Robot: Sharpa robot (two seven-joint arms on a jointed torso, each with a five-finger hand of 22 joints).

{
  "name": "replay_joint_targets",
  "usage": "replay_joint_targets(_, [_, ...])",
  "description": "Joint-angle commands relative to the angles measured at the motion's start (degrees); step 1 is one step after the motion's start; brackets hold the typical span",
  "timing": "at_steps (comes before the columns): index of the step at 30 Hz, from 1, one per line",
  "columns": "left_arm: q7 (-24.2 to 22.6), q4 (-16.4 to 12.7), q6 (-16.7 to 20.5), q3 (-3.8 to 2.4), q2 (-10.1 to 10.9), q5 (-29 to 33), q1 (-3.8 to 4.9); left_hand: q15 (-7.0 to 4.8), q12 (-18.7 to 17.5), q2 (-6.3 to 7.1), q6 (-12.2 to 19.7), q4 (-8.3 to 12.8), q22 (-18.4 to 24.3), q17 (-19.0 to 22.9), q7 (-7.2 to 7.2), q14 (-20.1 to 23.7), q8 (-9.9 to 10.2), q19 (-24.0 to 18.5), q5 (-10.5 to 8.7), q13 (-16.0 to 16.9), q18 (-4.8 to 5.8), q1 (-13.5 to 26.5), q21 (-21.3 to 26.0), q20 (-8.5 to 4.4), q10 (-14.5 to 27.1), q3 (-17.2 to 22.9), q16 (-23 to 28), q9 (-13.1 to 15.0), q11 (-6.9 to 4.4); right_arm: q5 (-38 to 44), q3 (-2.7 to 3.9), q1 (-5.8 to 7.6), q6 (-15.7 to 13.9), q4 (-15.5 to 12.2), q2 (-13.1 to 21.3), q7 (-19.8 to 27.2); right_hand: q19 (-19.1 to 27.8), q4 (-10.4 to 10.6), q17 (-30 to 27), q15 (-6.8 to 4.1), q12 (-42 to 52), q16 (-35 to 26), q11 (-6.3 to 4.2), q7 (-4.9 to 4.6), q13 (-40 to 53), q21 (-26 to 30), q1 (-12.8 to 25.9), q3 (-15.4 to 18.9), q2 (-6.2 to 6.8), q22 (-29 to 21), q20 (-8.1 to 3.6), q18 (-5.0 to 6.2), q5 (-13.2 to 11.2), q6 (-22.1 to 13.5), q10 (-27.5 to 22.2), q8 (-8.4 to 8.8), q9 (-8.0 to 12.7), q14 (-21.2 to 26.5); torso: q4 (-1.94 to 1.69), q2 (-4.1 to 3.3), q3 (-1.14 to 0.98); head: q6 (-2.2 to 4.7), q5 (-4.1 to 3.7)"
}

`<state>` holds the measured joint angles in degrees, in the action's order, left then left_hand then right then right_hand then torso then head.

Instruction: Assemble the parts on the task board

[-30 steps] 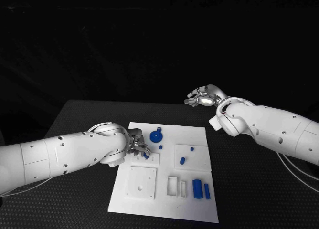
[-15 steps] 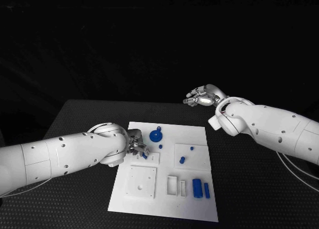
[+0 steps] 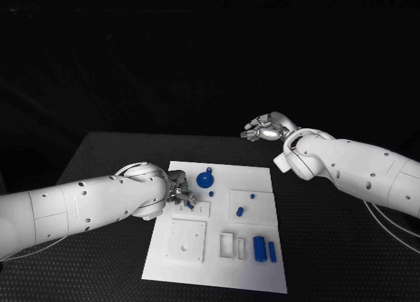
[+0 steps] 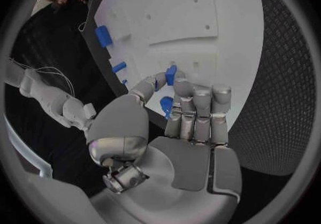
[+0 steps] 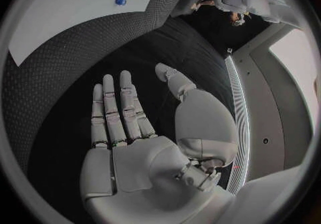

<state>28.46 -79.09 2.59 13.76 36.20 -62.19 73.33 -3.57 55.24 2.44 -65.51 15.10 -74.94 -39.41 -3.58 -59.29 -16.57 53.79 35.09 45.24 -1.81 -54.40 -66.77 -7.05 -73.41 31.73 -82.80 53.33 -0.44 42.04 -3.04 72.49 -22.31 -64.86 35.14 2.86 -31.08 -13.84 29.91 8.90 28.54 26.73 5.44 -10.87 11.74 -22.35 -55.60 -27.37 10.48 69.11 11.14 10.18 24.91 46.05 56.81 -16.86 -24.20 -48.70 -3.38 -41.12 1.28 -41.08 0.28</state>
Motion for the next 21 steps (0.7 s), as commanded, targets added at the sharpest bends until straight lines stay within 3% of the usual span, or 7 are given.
replay_joint_targets(1, [-0.1,-0.1,0.4,0.0,-0.2,-0.6,-0.11,-8.79,0.3,-0.45,-3.8,1.7,-1.1,-0.1,3.79,-5.6,0.0,1.0,2.03,0.1,-2.79,0.0,-0.2,-8.52,-5.5,2.4,-0.3,0.1,-6.07,0.7,0.03,0.04,0.6,-0.1,-0.1,0.0,0.3,0.0,-0.1,0.08,-0.3,-0.3,2.95,-0.5,-0.1,0.3,-0.1,0.2,-0.11,0.1,0.13,-0.55,0.4,0.8,-4.6,-0.35,0.1,0.4,-0.01,-0.03,0.01,0.05,-0.01])
replay_joint_targets(21, [-0.4,-0.4,-0.4,0.0,-0.3,-0.1,-0.45,-8.77,0.4,-0.41,-3.9,1.7,-1.0,-0.1,3.79,-5.6,0.2,0.9,2.26,0.3,-2.82,0.0,-0.3,-8.52,-5.4,2.6,-0.3,0.1,-6.07,0.7,0.03,0.03,0.8,-0.2,-0.1,0.0,0.4,0.0,-0.2,0.11,-0.3,-0.3,2.96,-0.51,-0.4,0.5,-0.1,0.2,-0.07,0.1,0.14,-0.55,0.6,0.8,-4.6,-0.35,0.1,0.5,-0.01,-0.03,0.01,-0.05,-0.02])
